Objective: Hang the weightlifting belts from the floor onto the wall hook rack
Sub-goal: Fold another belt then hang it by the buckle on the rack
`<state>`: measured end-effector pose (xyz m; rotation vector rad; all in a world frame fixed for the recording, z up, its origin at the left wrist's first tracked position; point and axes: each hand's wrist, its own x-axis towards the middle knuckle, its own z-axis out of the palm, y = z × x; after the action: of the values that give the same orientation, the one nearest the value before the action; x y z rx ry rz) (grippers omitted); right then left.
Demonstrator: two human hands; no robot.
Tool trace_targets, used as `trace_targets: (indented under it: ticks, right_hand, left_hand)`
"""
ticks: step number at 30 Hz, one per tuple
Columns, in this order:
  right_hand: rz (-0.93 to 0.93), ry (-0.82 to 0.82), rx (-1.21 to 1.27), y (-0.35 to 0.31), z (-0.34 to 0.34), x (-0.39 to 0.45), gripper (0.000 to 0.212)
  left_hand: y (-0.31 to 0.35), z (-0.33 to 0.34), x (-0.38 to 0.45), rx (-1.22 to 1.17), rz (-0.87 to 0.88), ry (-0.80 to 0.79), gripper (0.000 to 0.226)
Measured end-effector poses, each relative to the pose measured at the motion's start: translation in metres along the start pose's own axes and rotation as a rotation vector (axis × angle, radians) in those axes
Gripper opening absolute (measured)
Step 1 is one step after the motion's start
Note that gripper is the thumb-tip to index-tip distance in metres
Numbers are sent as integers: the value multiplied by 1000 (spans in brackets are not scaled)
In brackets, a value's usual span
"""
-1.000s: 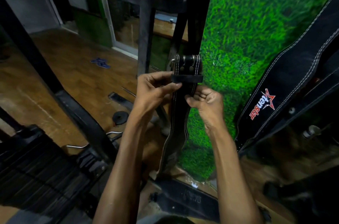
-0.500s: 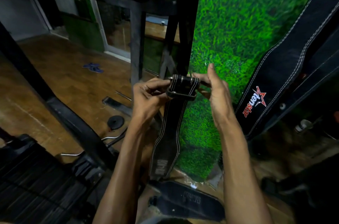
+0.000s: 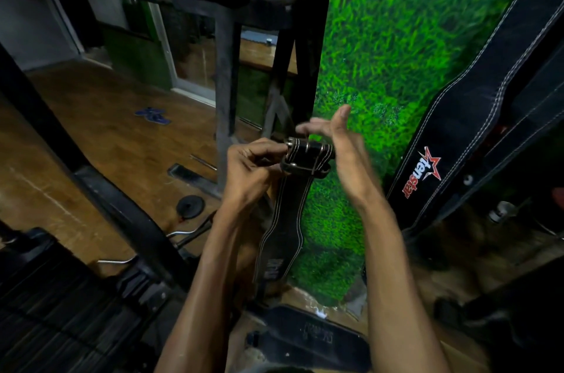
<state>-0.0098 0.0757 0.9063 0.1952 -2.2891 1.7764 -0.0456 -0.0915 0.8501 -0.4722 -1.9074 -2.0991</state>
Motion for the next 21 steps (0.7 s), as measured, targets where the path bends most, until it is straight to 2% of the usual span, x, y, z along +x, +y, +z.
trace_targets:
  ticks: [3,4,6,9,12,13,15,16,17,19,21]
  right_hand:
    - [-133,74,442,-7,-9,-1,86]
    - [-142,138,471,-7,-13,-1,80]
    - [-70,254,262,-5,-18,0,69]
    - [123,182,-99,7,-18,-4,69]
    - [154,113,-132,17,-19,-2,84]
    - [149,94,-105,18,-20,-2,82]
    - [84,110,7,16,-21,-2,49]
    - [21,166,65,15,-21,-2,30]
    - [-62,235,101,13,-22,-2,20]
    - [-237,332,81,14,-24,0,17]
    - [-323,368,44,17,-24,4,16]
  left_hand:
    - [2,1,-1,-5,5,21,47]
    - [2,1,-1,-5,5,28,51]
    - [1,2,0,2,12,27,52]
    - [0,4,1,10,10,21,51]
    - [-2,6,2,27,7,19,48]
    - [-2,6,2,31,11,15,48]
    - [-4,5,2,37,11,4,48]
    - [-4,6,2,43,8,-4,50]
    - [-5,7,2,52,2,-9,52]
    - [-4,12,1,52,-17,-15,58]
    - [-2,12,1,56,-30,-57,61]
